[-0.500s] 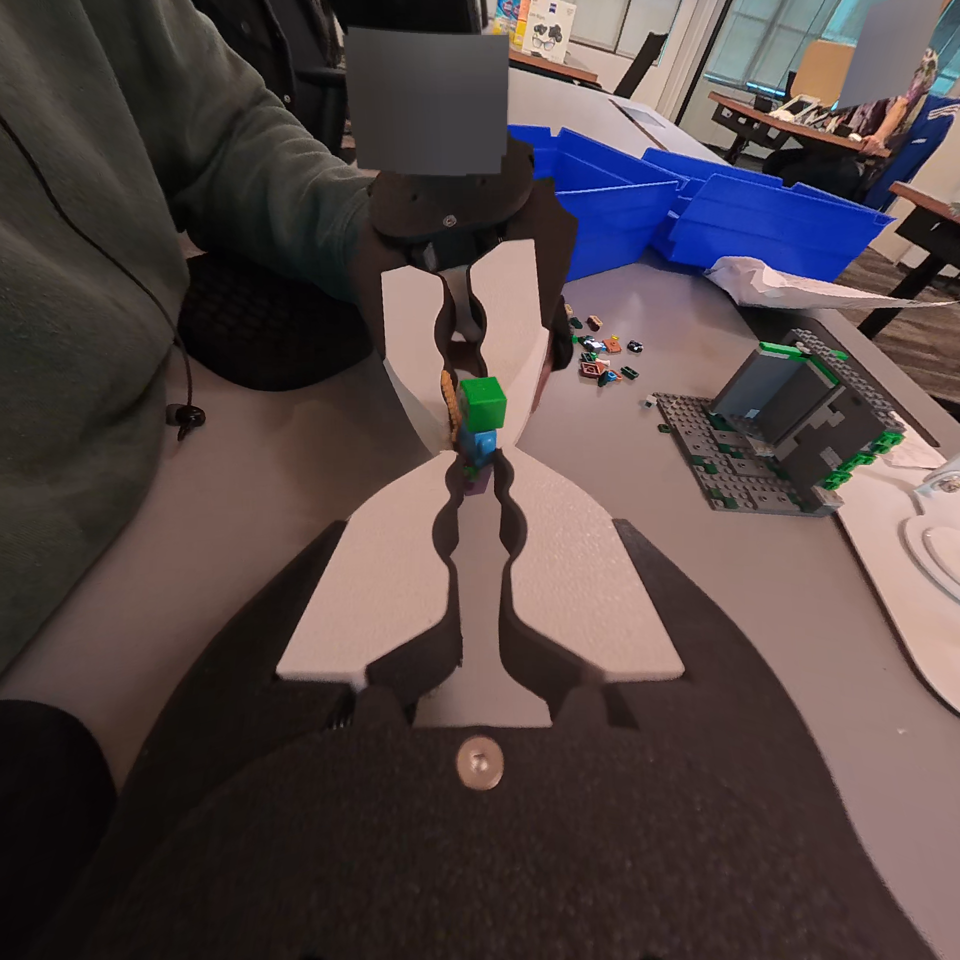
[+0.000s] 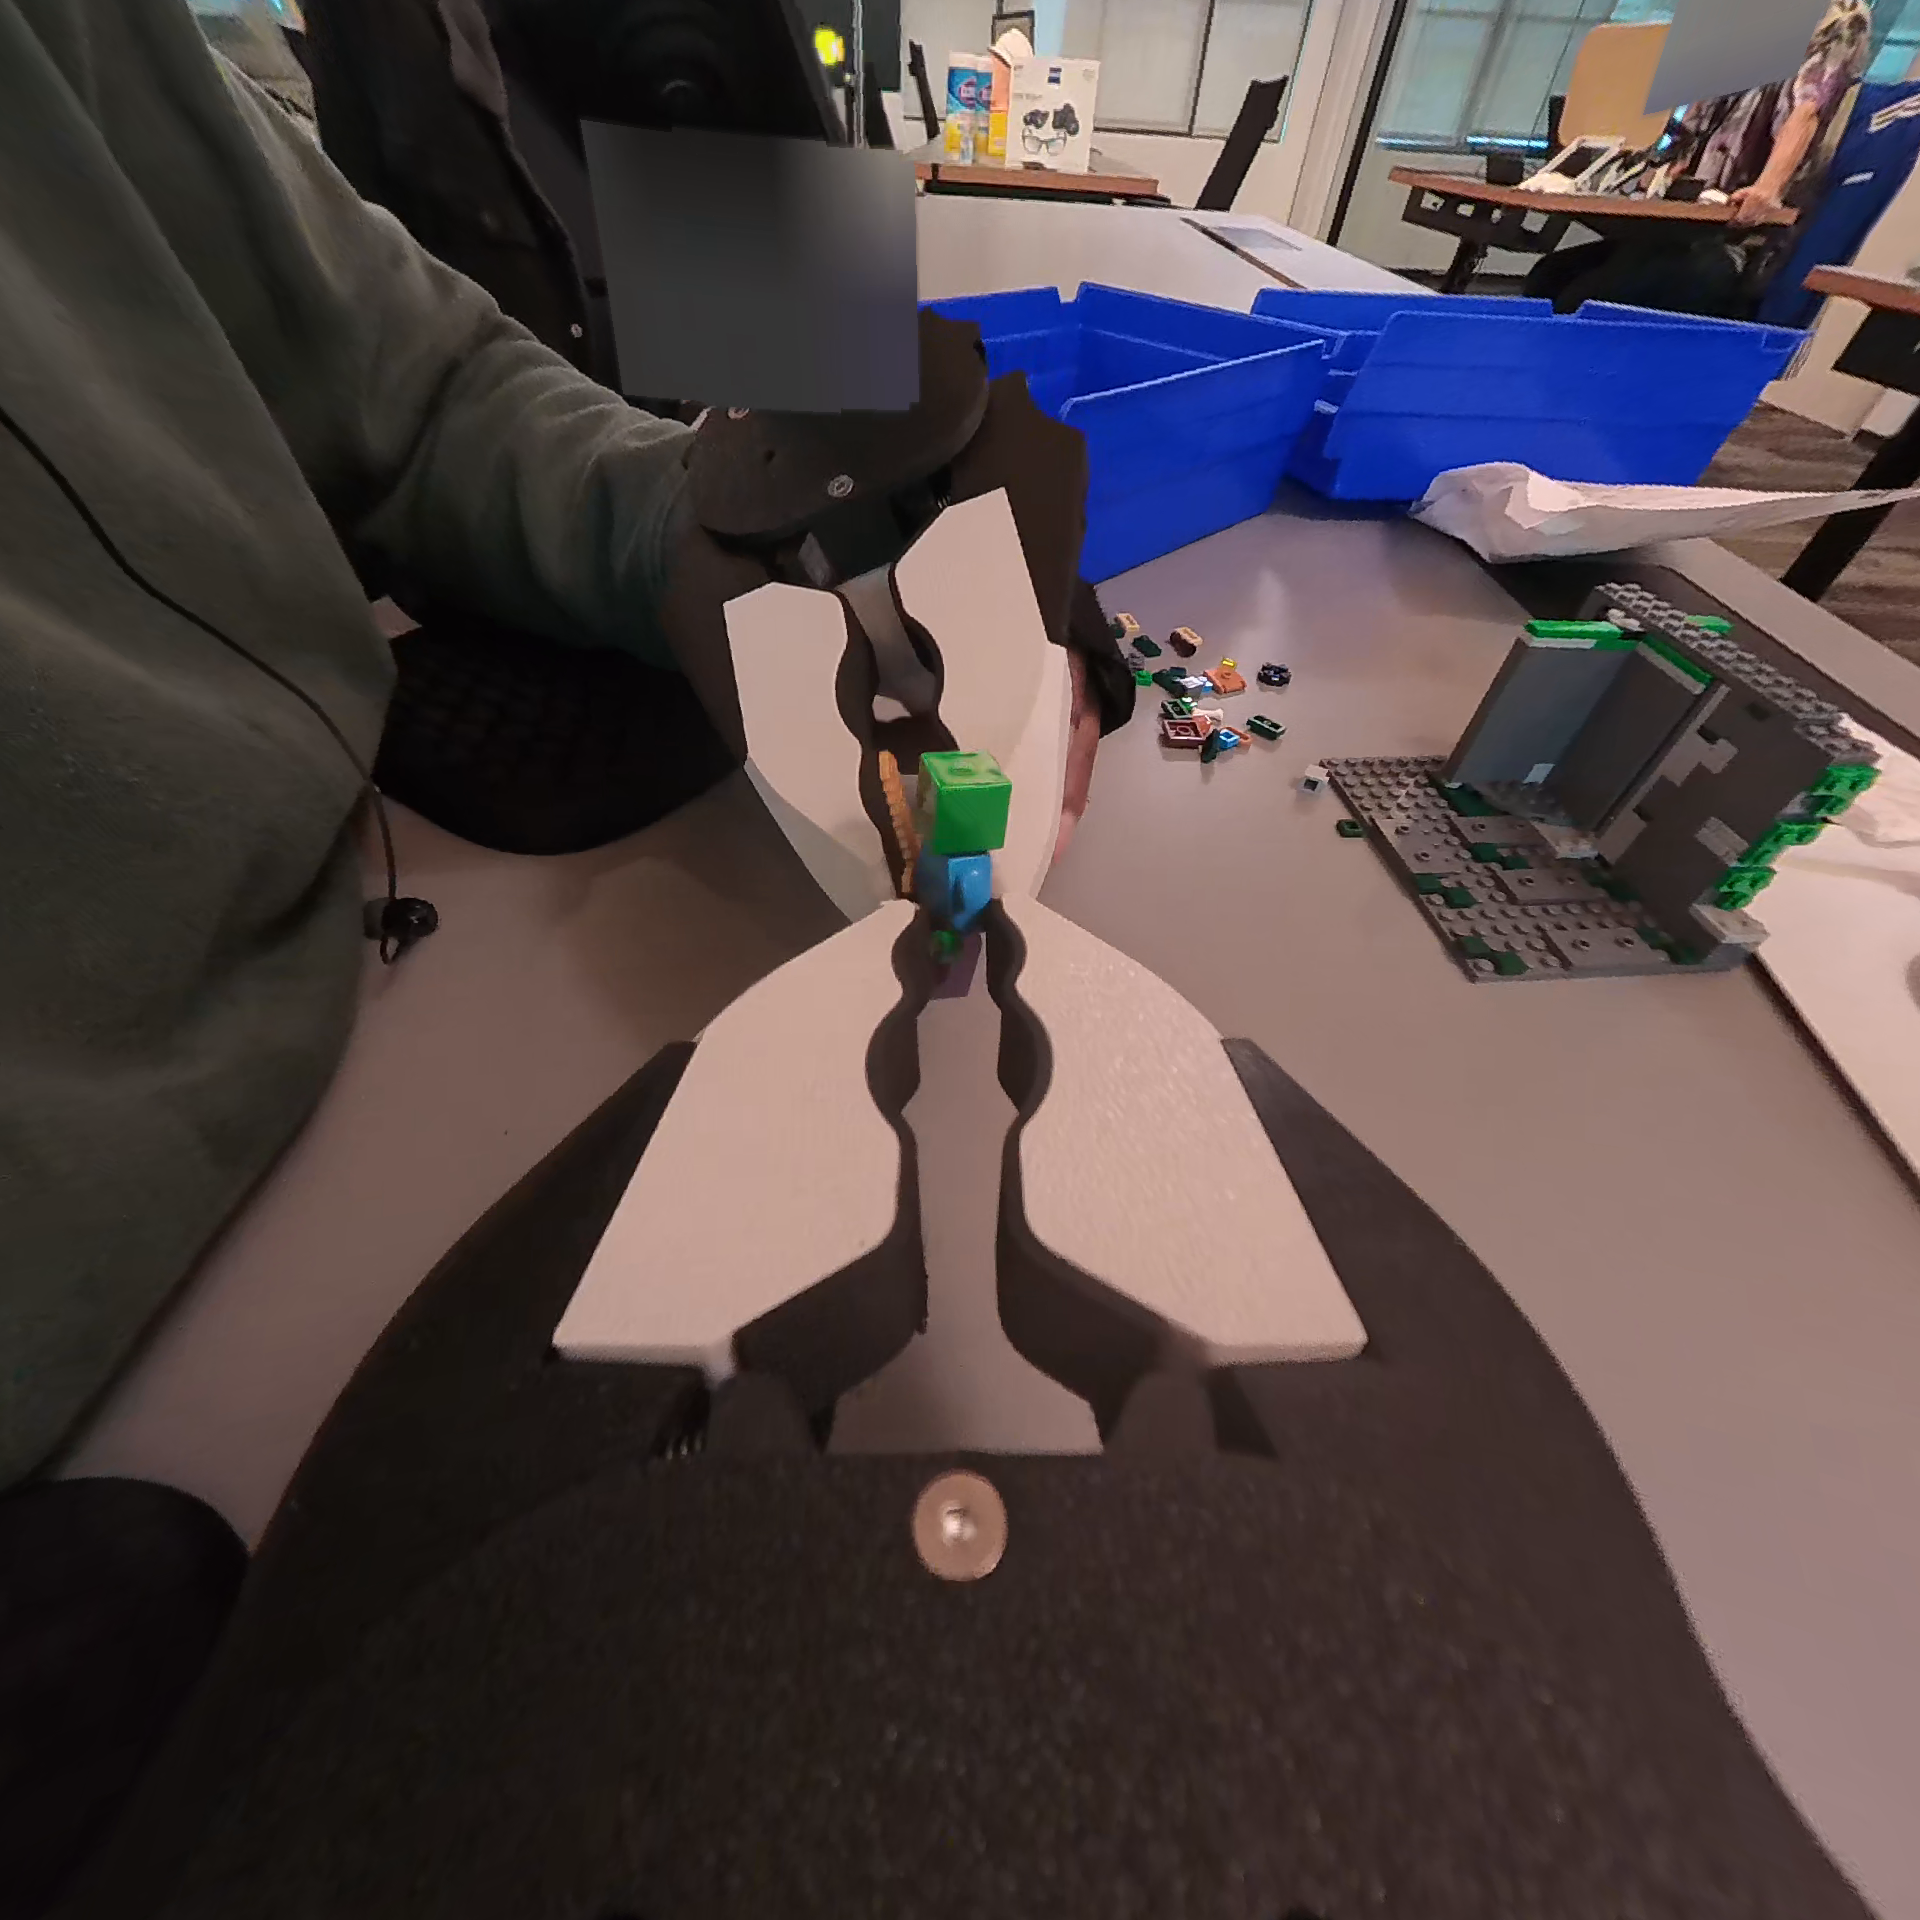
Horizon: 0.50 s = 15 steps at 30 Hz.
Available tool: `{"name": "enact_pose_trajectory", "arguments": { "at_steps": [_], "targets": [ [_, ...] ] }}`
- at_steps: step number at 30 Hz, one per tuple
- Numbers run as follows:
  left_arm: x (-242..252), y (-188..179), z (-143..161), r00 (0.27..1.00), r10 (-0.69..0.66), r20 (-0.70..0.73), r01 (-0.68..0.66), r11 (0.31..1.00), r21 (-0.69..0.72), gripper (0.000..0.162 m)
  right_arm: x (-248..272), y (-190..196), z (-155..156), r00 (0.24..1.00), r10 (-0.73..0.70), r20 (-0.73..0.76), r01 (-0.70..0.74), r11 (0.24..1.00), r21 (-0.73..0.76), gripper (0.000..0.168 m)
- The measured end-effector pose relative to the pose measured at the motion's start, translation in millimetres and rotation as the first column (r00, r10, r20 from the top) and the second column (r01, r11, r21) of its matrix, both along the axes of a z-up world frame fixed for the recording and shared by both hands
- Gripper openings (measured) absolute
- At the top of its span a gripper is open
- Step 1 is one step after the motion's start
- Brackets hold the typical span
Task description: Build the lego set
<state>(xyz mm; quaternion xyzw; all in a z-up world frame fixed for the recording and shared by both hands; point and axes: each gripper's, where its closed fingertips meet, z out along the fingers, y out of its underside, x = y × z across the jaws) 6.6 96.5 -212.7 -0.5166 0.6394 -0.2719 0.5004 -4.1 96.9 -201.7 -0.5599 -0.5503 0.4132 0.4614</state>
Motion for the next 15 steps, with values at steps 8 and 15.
{"name": "enact_pose_trajectory", "arguments": {
  "at_steps": [8,15],
  "targets": [
    [-3,9,-1,0.999,0.052,0.013,-0.052,0.999,0.007,0.013,8,11,6,0.997,-0.027,-0.067,0.014,0.982,-0.188,0.010],
    [-4,14,-9,0.997,0.080,-0.022,-0.080,0.997,0.016,0.004,8,17,-3,0.998,-0.045,-0.048,0.030,0.958,-0.284,0.010]
  ]
}}
